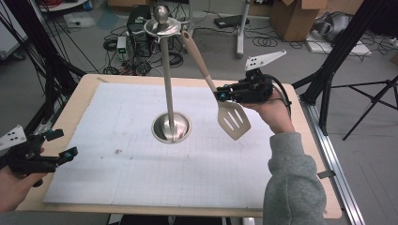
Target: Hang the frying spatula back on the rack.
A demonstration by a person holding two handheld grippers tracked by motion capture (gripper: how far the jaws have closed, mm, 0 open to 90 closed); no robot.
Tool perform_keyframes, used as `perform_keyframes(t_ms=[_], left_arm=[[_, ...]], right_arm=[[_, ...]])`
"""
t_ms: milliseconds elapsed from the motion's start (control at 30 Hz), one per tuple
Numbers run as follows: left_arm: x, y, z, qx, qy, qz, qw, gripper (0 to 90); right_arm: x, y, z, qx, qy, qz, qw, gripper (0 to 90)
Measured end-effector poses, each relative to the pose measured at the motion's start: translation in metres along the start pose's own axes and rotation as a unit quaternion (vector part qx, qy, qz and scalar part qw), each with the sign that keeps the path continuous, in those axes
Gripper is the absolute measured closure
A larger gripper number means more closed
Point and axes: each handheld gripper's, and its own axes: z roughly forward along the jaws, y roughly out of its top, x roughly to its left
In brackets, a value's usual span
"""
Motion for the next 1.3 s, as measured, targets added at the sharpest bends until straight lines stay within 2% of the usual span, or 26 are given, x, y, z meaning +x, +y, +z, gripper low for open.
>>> perform_keyframes(t_ms=[1300], left_arm=[[0.0, -0.002, -0.005, 0.001, 0.006, -0.001, 1.0, 3.1]], right_arm=[[-0.011, -0.002, 0.02, 0.0, 0.014, 0.009, 0.9999, 77.0]])
